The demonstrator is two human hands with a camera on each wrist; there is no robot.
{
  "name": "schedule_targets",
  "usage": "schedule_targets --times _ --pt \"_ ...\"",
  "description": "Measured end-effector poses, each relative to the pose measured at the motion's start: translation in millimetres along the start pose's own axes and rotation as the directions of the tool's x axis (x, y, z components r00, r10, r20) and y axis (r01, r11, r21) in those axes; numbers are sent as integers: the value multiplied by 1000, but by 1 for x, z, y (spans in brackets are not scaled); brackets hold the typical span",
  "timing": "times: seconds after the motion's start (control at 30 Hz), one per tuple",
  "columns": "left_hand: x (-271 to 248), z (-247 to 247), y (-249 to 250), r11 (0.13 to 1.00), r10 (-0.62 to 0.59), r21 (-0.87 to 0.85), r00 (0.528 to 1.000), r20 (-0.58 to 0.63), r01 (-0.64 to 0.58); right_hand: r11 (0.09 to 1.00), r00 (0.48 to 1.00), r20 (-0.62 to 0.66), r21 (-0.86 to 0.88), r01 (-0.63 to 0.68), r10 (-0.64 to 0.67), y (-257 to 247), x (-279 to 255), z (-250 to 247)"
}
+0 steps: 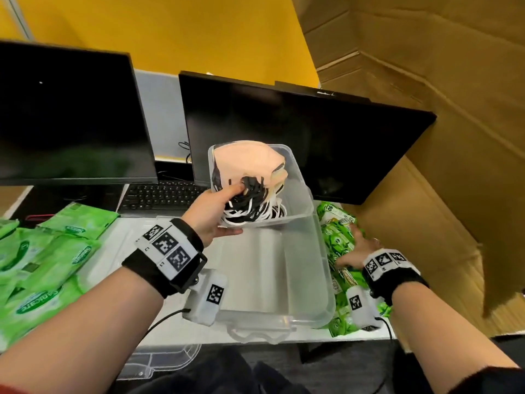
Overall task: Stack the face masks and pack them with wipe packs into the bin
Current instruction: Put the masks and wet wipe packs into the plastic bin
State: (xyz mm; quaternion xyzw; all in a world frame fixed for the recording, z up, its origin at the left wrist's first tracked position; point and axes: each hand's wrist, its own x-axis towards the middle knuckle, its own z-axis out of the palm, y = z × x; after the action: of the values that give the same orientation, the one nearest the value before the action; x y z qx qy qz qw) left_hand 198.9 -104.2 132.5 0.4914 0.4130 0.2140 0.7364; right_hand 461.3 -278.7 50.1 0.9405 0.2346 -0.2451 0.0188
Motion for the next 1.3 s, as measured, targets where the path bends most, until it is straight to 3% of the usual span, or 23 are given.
schedule_targets --times 0.1,0.17,0.23,0.33,0.4,0.47,0.6,0.77,0.87,0.97,1.03,1.1,1.17,1.3 --pt "5 -14 8 999 32 -19 999 -35 -33 981 999 -52 196 -2 12 2 1 -16" --pt "10 -25 15 997 61 -35 996 -67 -63 929 986 -168 368 42 22 3 2 -40" --pt "15 -35 23 995 79 -48 992 -99 -84 851 952 -306 499 165 -4 -10 -16 -76" --pt "20 -49 35 988 100 -99 985 -138 -115 610 898 -393 667 427 -199 -51 -56 -123" --pt "22 -61 42 982 122 -123 979 -165 -143 440 884 -337 774 456 -324 -85 -74 -128" --pt "23 -73 47 978 147 -118 968 -203 -173 350 860 -219 846 403 -461 -117 -71 -109" --pt "21 -97 48 977 167 -87 955 -245 -193 420 821 47 875 241 -569 -162 -51 -45" --pt "18 -123 38 988 109 -78 960 -259 -134 646 805 345 761 61 -483 -186 -11 13" --pt "16 -125 30 991 82 -83 958 -276 -108 797 771 495 603 29 -402 -188 6 38" --pt "13 -125 25 992 61 -87 962 -266 -86 937 826 454 252 241 -335 -195 16 50" --pt "12 -127 22 994 59 -73 965 -257 -80 901 867 265 13 434 -421 -206 8 51" --pt "11 -130 19 994 64 -69 964 -258 -84 842 846 104 -91 532 -524 -216 -4 53" --pt "10 -131 17 994 69 -63 962 -265 -89 831 848 100 -168 530 -520 -222 -17 60" --pt "7 -133 17 996 72 -37 962 -264 -85 856 908 212 -310 413 -362 -220 -24 79"
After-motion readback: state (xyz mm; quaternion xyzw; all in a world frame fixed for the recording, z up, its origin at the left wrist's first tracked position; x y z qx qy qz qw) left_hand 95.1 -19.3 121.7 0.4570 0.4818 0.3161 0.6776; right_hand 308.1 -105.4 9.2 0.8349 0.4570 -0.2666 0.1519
